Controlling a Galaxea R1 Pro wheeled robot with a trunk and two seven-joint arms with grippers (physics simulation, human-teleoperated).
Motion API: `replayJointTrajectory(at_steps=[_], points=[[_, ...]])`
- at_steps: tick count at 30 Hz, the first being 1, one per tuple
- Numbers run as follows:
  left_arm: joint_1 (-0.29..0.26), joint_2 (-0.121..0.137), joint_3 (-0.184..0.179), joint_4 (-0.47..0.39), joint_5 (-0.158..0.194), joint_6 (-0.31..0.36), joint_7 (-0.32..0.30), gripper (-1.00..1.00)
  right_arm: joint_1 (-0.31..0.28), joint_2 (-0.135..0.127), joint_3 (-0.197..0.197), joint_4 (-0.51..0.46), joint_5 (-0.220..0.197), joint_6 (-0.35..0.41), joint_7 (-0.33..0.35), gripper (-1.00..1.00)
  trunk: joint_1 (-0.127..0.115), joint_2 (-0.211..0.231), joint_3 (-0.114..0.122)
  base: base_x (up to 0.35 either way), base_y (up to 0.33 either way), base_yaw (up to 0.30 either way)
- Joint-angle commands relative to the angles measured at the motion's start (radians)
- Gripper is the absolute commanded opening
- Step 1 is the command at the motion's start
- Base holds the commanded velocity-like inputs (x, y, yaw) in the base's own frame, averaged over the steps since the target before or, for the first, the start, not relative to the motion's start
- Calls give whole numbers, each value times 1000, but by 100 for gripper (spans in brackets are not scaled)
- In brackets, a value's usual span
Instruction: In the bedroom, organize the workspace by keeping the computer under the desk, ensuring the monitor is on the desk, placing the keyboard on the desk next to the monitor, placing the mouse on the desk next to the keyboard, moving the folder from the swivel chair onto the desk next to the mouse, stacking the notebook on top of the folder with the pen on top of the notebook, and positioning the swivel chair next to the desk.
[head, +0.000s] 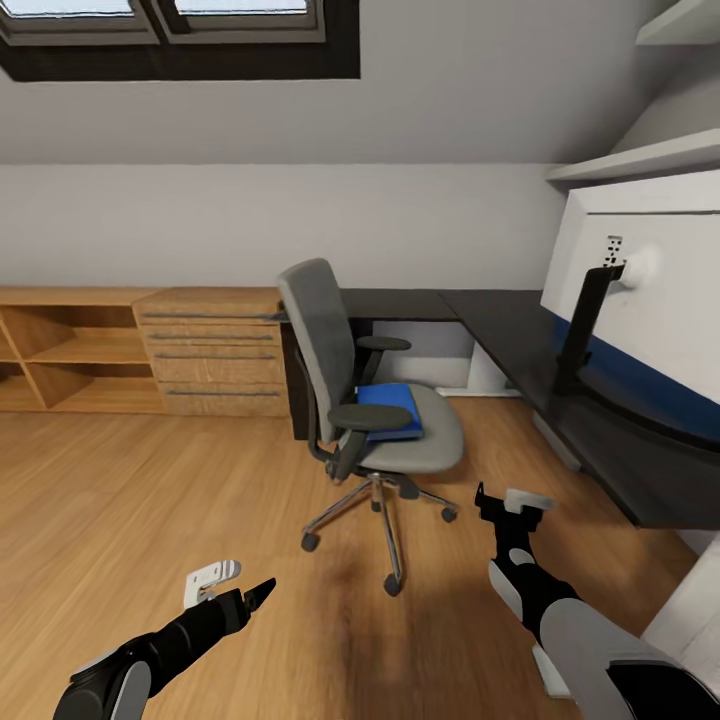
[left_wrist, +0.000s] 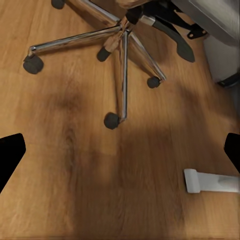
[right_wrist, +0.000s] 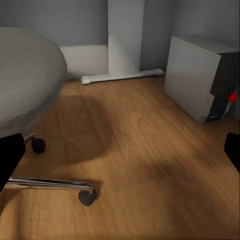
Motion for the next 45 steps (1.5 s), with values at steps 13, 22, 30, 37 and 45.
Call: replayJointTrajectory(at_steps=[13,22,30,37,45], points=[[-1,0,61,-3,24,12,-7,100,-1,2,4,0,-9,-6,7,100,0,0,3,-12,10,-56],[-1,0,62,-11,25,13,-8,100,-72,-3,1,-11,-130,138,13,100,11,-21,-7,0,0,0],[-1,0,62,-12,25,14,-7,100,-124,-2,1,-17,-338,201,25,100,42,-77,-32,0,0,0],[-1,0,61,-11,25,14,-6,100,-128,0,0,-24,-421,212,32,100,69,-126,-54,0,0,0],[-1,0,62,-11,25,14,-6,100,-128,-1,-1,-28,-432,207,101,100,76,-135,-84,0,0,0]])
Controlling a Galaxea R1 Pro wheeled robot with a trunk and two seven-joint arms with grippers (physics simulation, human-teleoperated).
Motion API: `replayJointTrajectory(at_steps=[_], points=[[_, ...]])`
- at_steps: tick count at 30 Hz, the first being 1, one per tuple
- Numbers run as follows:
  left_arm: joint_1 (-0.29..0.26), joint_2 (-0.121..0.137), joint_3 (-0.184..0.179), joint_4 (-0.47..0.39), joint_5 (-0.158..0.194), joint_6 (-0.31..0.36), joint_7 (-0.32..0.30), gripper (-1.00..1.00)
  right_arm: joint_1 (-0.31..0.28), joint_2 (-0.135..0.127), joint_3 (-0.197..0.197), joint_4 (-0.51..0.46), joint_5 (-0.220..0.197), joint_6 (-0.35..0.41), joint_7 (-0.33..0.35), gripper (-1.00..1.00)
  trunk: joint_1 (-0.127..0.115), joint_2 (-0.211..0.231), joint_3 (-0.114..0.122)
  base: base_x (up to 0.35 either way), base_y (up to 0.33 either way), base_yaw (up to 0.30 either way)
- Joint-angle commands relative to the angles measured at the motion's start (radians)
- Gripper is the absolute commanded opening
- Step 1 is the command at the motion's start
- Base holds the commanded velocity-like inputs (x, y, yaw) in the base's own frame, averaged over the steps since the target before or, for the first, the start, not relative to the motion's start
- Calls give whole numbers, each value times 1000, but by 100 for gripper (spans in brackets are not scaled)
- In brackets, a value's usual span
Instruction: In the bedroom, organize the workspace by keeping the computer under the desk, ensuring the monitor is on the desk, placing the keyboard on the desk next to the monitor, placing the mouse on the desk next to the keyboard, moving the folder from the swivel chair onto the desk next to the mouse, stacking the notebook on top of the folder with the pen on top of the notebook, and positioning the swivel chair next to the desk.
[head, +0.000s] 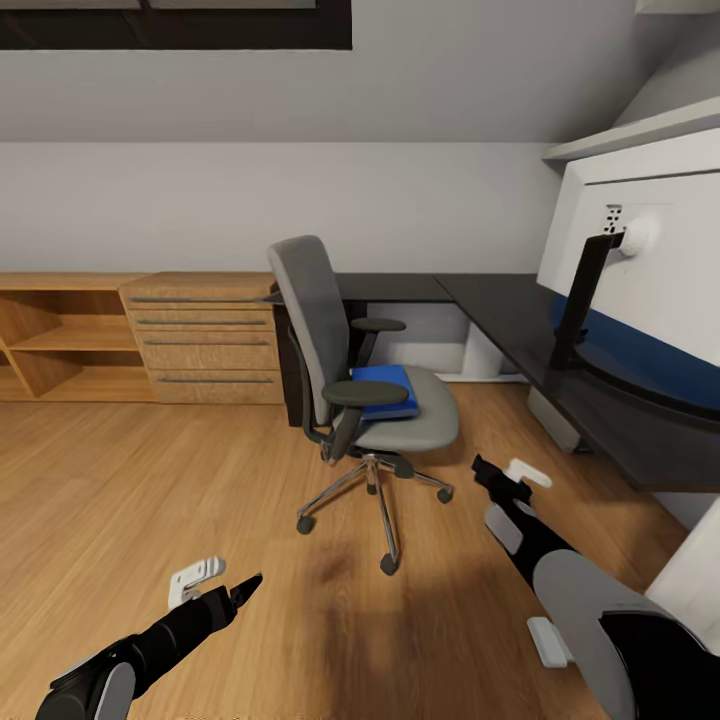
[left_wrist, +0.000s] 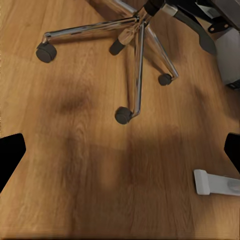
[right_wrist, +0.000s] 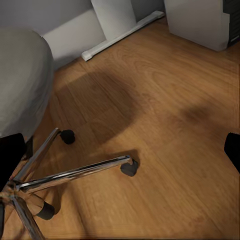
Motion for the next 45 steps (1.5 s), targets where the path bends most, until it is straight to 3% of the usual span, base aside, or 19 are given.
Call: replayJointTrajectory(at_steps=[1,6,10,11,27,34,45], points=[[-1,-1,3,-1,2,8,-4,100,-1,-1,0,-1,-5,-2,24,100,0,-1,-5,0,0,0],[-1,-1,3,-1,2,7,-4,100,-1,-9,-2,-1,-19,-1,110,100,1,-1,-13,0,0,0],[-1,-1,4,-1,2,6,-5,100,0,-13,-1,-2,-56,-1,134,100,1,-1,-13,0,0,0],[-1,-1,5,-1,2,6,-6,100,0,-18,-1,-3,-84,-2,143,100,1,-1,-13,0,0,0],[-1,1,7,-1,0,0,-6,100,1,-22,-2,-10,-105,-2,147,100,1,-1,-13,170,0,0],[-1,21,7,-1,0,0,-6,100,1,-30,-2,-10,-113,-2,147,100,1,-1,-13,159,0,0],[-1,26,22,-1,2,-6,-7,100,1,-35,-4,-10,-114,-2,147,100,1,-1,-13,132,0,0]])
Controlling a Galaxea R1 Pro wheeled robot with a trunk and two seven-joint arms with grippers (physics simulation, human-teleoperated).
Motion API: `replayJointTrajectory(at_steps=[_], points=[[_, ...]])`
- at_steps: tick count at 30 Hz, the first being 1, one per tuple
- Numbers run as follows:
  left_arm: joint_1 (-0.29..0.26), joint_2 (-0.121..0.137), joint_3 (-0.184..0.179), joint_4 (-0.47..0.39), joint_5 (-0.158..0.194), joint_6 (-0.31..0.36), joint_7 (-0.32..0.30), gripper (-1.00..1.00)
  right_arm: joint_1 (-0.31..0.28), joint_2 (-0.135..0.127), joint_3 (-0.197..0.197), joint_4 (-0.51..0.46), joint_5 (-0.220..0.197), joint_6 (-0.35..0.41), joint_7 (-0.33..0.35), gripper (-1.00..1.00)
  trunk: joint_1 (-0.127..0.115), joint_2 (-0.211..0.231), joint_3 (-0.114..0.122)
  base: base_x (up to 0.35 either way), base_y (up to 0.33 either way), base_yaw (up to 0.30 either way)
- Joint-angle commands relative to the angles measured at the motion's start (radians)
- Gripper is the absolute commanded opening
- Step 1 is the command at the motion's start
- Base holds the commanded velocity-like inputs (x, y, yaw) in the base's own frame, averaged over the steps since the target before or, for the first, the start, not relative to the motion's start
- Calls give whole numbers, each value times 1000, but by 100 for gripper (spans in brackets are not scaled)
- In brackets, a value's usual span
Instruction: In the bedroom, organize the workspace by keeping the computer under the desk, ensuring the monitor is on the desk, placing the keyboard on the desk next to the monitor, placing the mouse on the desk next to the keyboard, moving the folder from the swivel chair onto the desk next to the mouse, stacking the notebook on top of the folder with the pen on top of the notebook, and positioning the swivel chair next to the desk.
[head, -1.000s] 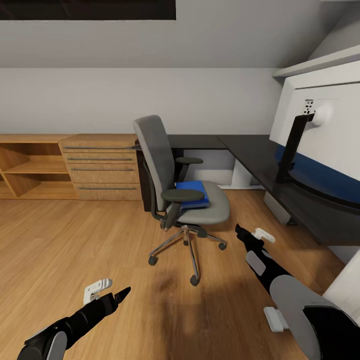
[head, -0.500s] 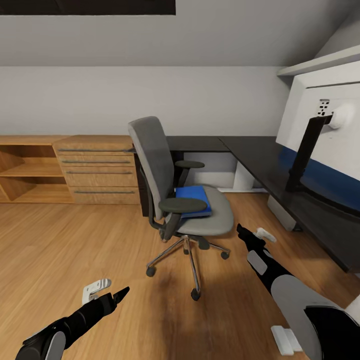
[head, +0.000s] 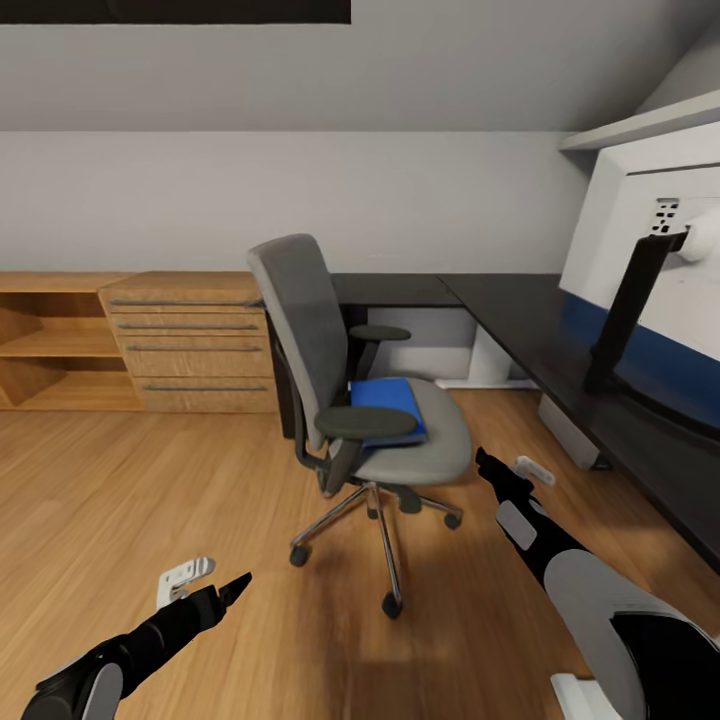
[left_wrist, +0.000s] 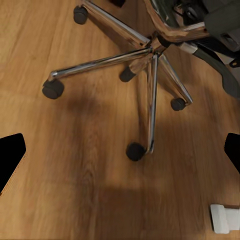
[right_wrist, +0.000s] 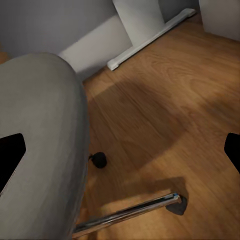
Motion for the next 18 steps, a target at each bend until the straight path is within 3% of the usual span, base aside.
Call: replayJointTrajectory(at_steps=[1,7,18], points=[[-1,-1,4,-1,3,7,-4,100,0,0,-2,0,-2,-2,-2,100,0,0,-1,220,0,0],[-1,-1,12,-1,3,7,-8,100,0,-1,-23,0,-2,-2,-3,100,0,0,-1,166,0,0],[-1,-1,15,-1,3,7,-16,100,0,-8,-26,1,-2,2,-5,100,0,0,-1,150,0,0]])
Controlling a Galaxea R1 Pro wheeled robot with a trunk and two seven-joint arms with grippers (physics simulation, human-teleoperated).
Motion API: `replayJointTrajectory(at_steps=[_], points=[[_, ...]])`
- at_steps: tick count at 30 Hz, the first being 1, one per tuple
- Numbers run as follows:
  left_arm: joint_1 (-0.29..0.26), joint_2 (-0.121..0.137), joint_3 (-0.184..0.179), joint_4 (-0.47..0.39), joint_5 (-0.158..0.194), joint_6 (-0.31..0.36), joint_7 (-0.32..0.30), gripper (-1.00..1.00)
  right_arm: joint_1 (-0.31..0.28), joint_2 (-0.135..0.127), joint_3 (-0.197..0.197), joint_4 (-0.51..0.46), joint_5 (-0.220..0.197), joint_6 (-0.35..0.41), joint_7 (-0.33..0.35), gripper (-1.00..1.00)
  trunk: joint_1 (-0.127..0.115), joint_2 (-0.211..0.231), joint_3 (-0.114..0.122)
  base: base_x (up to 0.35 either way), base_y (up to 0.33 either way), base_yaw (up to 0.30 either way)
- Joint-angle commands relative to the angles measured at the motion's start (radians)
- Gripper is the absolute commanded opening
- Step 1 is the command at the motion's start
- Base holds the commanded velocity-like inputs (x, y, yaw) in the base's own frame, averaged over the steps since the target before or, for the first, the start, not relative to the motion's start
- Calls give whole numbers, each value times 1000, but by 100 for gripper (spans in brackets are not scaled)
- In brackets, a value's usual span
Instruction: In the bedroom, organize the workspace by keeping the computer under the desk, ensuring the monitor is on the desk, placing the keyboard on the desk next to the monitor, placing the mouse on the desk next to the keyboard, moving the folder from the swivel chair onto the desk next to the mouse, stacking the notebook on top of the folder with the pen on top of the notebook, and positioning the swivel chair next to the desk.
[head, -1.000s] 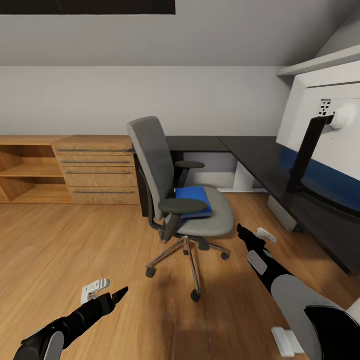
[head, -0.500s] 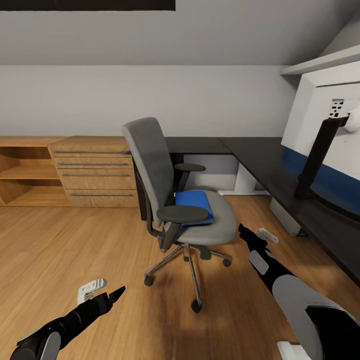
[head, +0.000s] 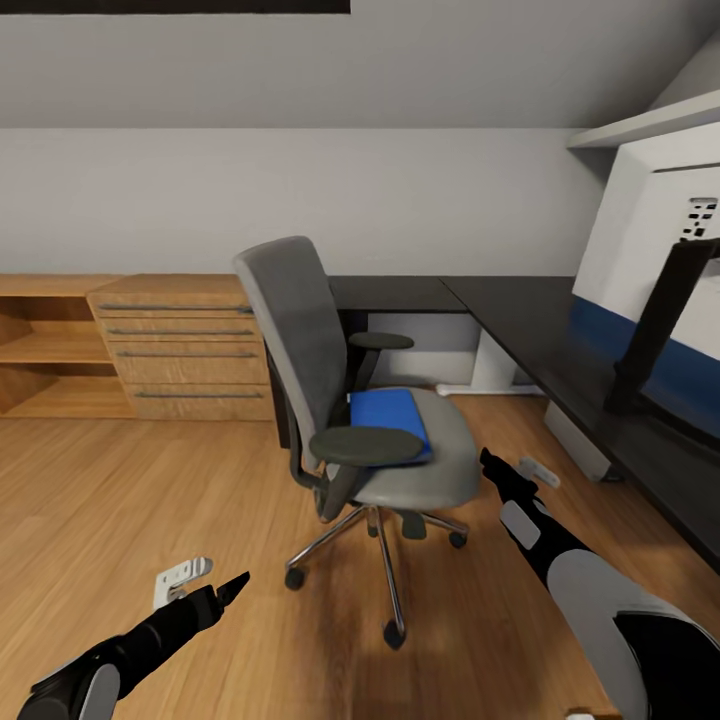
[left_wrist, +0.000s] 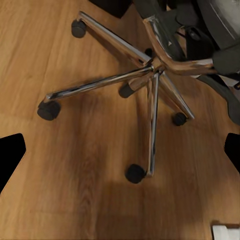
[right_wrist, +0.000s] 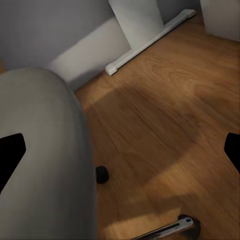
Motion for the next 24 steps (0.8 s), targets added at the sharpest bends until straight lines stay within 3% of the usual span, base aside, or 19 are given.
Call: replayJointTrajectory(at_steps=[1,8,12,15,24], points=[[-1,-1,8,-1,2,7,-4,100,0,0,-2,0,-2,-1,-1,100,0,0,-1,140,0,0],[-1,-1,36,-1,2,7,-4,100,0,-2,-8,4,-12,2,-3,100,0,0,-1,192,0,0],[-1,-1,38,-1,2,7,-4,100,0,-2,-7,6,-52,9,-3,100,0,0,-1,258,0,0],[-1,-1,38,-1,2,7,-4,100,0,-2,-7,5,-89,79,1,100,0,0,-1,130,0,0],[-1,0,38,-1,2,8,-4,100,0,-2,-7,3,-109,105,2,100,0,0,-1,127,0,0]])
